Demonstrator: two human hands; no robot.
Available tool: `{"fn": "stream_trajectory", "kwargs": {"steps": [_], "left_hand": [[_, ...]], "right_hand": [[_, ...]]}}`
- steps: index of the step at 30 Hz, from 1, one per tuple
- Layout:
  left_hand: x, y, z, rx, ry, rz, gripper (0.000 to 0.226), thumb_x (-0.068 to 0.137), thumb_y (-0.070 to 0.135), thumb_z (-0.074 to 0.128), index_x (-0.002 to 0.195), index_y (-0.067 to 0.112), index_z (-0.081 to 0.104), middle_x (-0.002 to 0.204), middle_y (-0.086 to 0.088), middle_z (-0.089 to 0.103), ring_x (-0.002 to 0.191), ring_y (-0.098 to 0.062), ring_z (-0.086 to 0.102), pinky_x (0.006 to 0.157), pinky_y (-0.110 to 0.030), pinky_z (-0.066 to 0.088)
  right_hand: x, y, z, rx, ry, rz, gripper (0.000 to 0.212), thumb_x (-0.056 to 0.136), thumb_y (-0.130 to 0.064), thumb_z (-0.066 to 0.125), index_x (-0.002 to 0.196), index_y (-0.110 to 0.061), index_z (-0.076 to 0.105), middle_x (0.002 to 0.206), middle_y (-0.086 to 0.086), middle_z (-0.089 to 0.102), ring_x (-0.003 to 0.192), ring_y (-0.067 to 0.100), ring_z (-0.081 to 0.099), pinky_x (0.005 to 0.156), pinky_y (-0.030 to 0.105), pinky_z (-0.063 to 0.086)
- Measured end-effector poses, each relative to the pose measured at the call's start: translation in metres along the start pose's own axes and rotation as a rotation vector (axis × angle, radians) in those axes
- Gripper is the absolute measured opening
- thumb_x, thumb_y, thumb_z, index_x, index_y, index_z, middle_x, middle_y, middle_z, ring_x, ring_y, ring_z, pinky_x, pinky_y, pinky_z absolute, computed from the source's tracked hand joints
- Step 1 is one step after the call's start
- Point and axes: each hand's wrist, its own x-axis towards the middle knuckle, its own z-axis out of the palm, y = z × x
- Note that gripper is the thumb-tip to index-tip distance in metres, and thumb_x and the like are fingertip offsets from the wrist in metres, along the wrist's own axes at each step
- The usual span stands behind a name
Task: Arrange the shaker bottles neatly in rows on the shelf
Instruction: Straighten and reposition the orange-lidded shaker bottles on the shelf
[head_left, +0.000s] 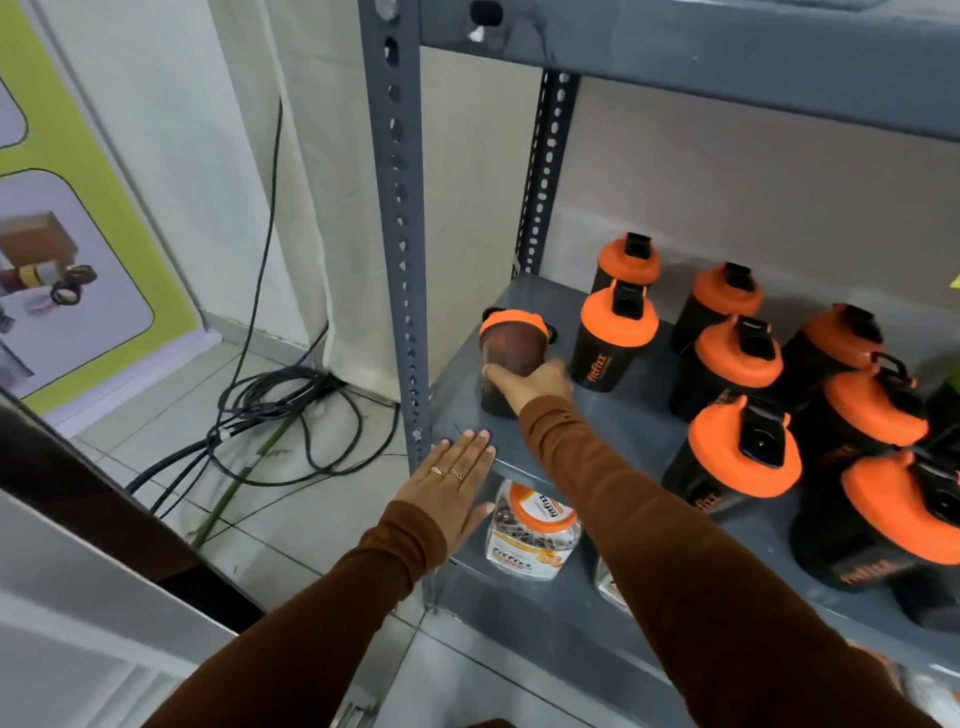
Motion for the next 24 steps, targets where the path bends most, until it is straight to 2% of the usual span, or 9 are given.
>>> {"fn": "stream_trajectory", "kwargs": {"steps": [3,6,13,17,19,21,22,24], "left_hand": [[0.000,0.001,0.002,0.002,0.020,-0.004,0.064,0.078,0.047,0.029,0.119,0.007,0.057,0.123,-0.010,0.062,0.113,-0.022,0.059,0.095,-0.037,0.036],[0.000,0.001,0.006,-0.006,0.051,-0.014,0.064,0.078,0.047,0.030,0.120,0.007,0.056,0.124,-0.011,0.062,0.114,-0.023,0.058,0.094,-0.039,0.042],[0.000,0.002,0.006,-0.007,0.068,-0.008,0.062,0.080,0.044,0.030,0.119,0.003,0.056,0.122,-0.014,0.062,0.112,-0.027,0.059,0.092,-0.042,0.046],[0.000,0.002,0.003,-0.006,0.046,0.000,0.063,0.079,0.045,0.031,0.118,0.003,0.057,0.122,-0.014,0.062,0.112,-0.027,0.059,0.092,-0.042,0.046],[-0.001,0.002,0.004,0.013,0.056,0.009,0.061,0.079,0.047,0.039,0.118,0.003,0.057,0.121,-0.014,0.063,0.111,-0.027,0.060,0.092,-0.041,0.045],[-0.001,0.002,0.005,0.020,0.061,0.008,0.063,0.075,0.048,0.058,0.118,0.002,0.056,0.121,-0.015,0.062,0.111,-0.028,0.060,0.091,-0.042,0.046],[-0.001,0.003,0.006,0.019,0.060,0.001,0.064,0.074,0.048,0.062,0.119,0.002,0.056,0.122,-0.016,0.062,0.111,-0.028,0.059,0.092,-0.043,0.046],[-0.001,0.007,0.003,0.007,0.057,-0.021,0.061,0.080,0.048,0.047,0.118,0.001,0.057,0.120,-0.017,0.062,0.111,-0.029,0.060,0.091,-0.044,0.046]], "right_hand": [[-0.009,0.017,-0.007,0.092,0.021,-0.118,0.073,0.069,-0.032,0.076,0.129,-0.010,0.040,0.125,0.015,0.057,0.113,0.034,0.054,0.094,0.035,0.044],[-0.014,0.034,-0.016,0.108,0.016,-0.202,0.077,0.067,-0.023,0.079,0.131,-0.014,0.038,0.126,0.013,0.057,0.113,0.031,0.055,0.098,0.037,0.045],[-0.012,0.057,-0.035,0.073,0.050,-0.248,0.085,0.055,-0.011,0.084,0.126,-0.010,0.037,0.131,0.015,0.050,0.121,0.032,0.048,0.105,0.045,0.040],[-0.012,0.060,-0.039,0.035,0.005,-0.279,0.089,0.057,-0.005,0.083,0.131,-0.009,0.036,0.134,0.015,0.049,0.123,0.031,0.047,0.107,0.040,0.038],[-0.013,0.063,-0.040,0.051,-0.011,-0.267,0.087,0.059,0.000,0.080,0.133,-0.008,0.034,0.135,0.016,0.050,0.123,0.030,0.047,0.107,0.039,0.038],[-0.014,0.069,-0.039,0.055,-0.017,-0.261,0.087,0.060,0.000,0.078,0.134,-0.009,0.033,0.134,0.016,0.050,0.123,0.032,0.047,0.107,0.042,0.038],[-0.014,0.072,-0.039,0.050,-0.017,-0.258,0.086,0.061,0.000,0.078,0.134,-0.010,0.032,0.133,0.016,0.051,0.123,0.033,0.048,0.107,0.044,0.038],[-0.019,0.078,-0.040,0.038,-0.013,-0.262,0.085,0.063,0.000,0.076,0.134,-0.010,0.032,0.132,0.017,0.052,0.123,0.033,0.048,0.106,0.044,0.039]]}}
